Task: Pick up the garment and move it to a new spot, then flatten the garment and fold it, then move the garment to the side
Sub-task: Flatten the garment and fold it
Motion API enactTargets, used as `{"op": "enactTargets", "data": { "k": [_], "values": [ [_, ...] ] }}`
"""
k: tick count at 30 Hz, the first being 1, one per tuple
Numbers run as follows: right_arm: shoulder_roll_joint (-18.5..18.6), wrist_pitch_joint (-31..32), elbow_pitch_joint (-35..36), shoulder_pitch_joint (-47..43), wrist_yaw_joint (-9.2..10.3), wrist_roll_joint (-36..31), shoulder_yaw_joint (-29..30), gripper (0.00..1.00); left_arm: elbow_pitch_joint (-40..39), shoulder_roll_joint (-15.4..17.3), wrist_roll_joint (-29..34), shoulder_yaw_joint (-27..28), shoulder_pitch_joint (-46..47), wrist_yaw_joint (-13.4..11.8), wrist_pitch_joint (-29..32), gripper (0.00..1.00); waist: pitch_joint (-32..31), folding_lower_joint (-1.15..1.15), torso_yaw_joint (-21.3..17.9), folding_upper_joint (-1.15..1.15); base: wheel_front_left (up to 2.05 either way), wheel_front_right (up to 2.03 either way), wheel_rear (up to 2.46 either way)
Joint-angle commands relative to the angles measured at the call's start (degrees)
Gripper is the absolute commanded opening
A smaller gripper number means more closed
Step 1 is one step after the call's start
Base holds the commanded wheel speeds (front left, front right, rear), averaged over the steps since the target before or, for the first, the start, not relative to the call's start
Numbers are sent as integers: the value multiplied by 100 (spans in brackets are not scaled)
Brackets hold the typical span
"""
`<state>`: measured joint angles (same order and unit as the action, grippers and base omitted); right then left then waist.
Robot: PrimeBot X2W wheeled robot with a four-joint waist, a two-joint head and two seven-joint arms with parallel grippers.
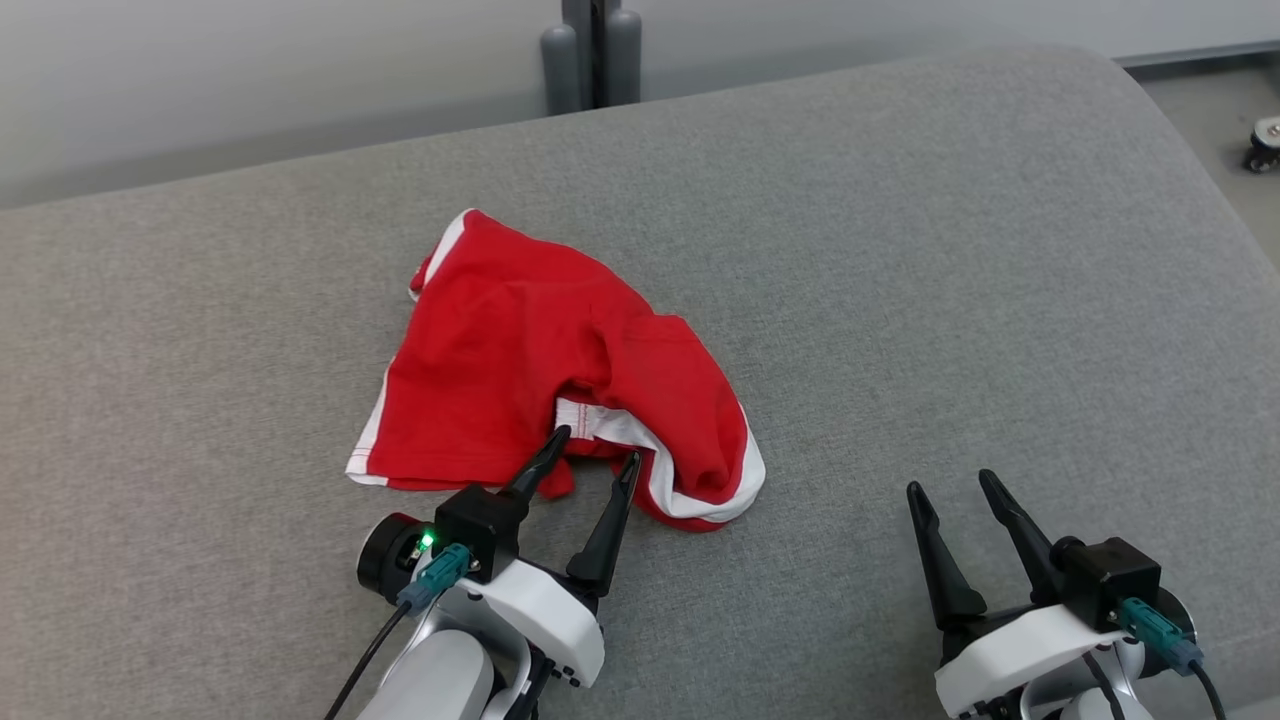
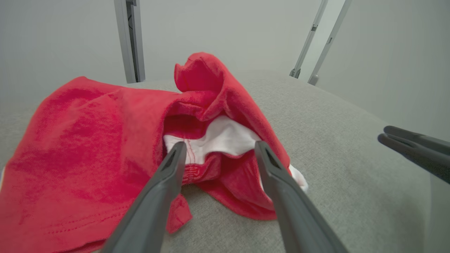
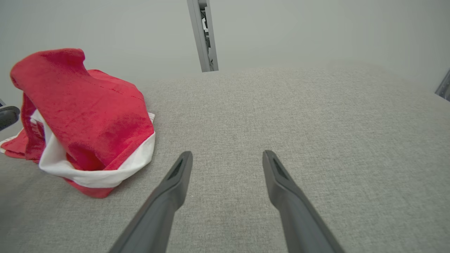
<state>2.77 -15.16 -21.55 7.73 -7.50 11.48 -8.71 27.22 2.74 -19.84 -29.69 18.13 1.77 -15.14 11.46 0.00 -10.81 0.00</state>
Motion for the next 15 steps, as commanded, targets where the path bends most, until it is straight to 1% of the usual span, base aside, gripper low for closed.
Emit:
{"op": "enactTargets", "data": {
  "k": [1,6,12,15],
  "values": [
    [24,1,15,76,1,26,7,100,49,30,-39,4,117,-35,-1,100,92,0,-86,0,0,0,0],
    [25,1,22,106,1,54,25,100,234,29,-70,86,255,-78,-1,100,176,0,-147,0,0,0,0],
    [26,1,8,141,1,72,46,100,335,28,-28,321,356,-221,-1,100,206,0,-162,0,0,0,0],
    [25,1,-2,164,1,103,37,100,387,27,-43,375,356,-207,-1,100,217,0,-163,0,0,0,0]
  ]
}}
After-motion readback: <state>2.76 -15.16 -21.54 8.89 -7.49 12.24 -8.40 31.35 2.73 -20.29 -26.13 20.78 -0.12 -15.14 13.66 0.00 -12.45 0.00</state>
